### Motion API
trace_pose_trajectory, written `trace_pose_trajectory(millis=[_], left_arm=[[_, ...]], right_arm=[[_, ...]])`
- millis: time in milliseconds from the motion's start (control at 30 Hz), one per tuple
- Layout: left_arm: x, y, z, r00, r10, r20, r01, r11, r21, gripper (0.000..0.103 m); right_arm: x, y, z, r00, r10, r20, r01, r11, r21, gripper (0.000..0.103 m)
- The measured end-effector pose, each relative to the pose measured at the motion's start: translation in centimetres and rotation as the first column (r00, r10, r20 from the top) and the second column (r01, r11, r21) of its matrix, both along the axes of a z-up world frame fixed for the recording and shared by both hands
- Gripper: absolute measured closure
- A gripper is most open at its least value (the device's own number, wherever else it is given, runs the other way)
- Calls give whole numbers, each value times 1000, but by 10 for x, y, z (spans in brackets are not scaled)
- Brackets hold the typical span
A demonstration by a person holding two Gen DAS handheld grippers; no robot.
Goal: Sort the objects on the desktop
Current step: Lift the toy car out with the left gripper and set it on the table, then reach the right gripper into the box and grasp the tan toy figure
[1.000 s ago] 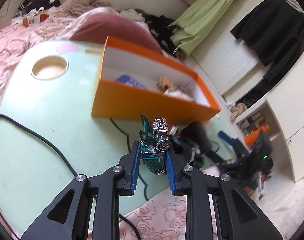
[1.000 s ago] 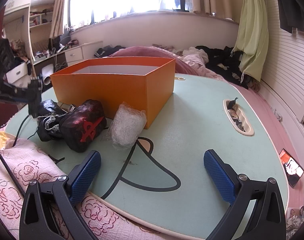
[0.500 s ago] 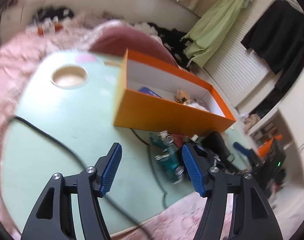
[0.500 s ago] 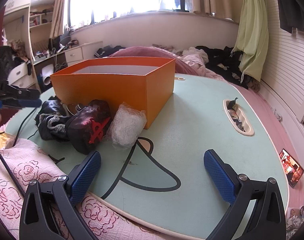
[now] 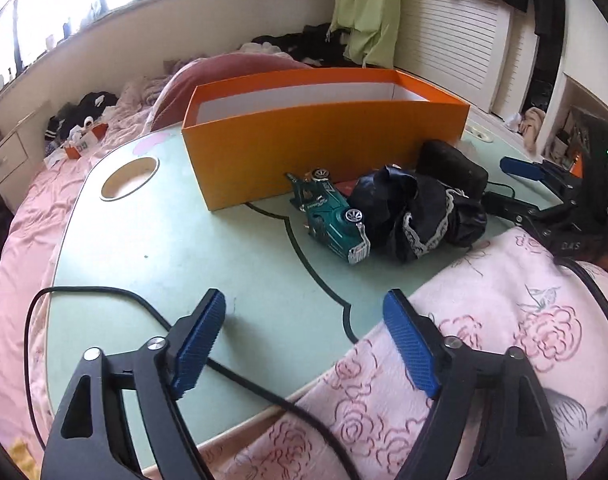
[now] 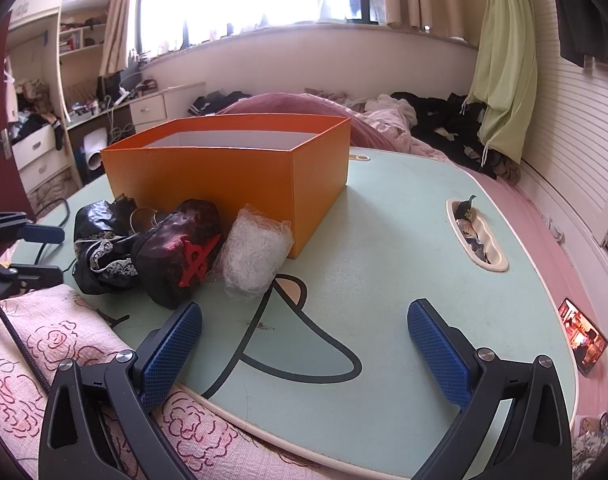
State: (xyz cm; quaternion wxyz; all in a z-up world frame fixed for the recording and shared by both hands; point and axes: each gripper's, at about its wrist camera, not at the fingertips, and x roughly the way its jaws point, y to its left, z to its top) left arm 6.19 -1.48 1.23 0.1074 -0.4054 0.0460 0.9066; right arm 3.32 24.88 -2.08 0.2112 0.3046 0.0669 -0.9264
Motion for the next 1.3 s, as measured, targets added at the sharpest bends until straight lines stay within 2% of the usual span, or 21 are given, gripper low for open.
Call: trace_pose_trajectory(millis=[33,67,133,167,300,733,833,900,967,1067,1167,1300], left_arm=[[-2,-3,-1,1000,9,-1,-9,1000,26,15],[-3,-4,-3,1000,27,-17,-26,999,21,14],[-3,-7,-6,997,47,-54,-46,999,28,2],[-3,-9,-8,996,58,-67,-56,998,33,0],[-1,-9,-10,990,64,-125,-58,997,49,0],[-2,-7,-10,990,68,-121,-62,997,55,0],[-3,-7,-10,990,69,-119,-63,997,55,0],[-3,-7,-10,990,69,-120,-63,996,55,0],[-3,-7,-10,990,69,-120,-63,997,55,0],[-3,-8,-10,990,69,-120,-62,997,55,0],[-2,-8,-10,991,66,-120,-60,997,56,0],[-2,-8,-10,990,67,-121,-60,997,55,0]], right_arm=[[0,0,0,1000,0,0,0,1000,1,0],[0,0,0,1000,0,-2,0,1000,2,0],[0,0,0,1000,0,0,0,1000,1,0],[0,0,0,1000,0,0,0,1000,1,0],[0,0,0,1000,0,0,0,1000,0,0],[0,3,5,1000,3,6,-3,1000,-27,1],[2,10,20,999,-10,-32,9,1000,-29,5],[3,17,40,995,-38,-95,36,999,-22,12],[-2,18,63,993,-37,-114,32,998,-47,18],[-22,-2,97,998,19,-55,-23,997,-70,30],[-66,-39,110,986,118,117,-108,990,-90,45],[-124,-87,98,949,118,293,-108,993,-49,47]])
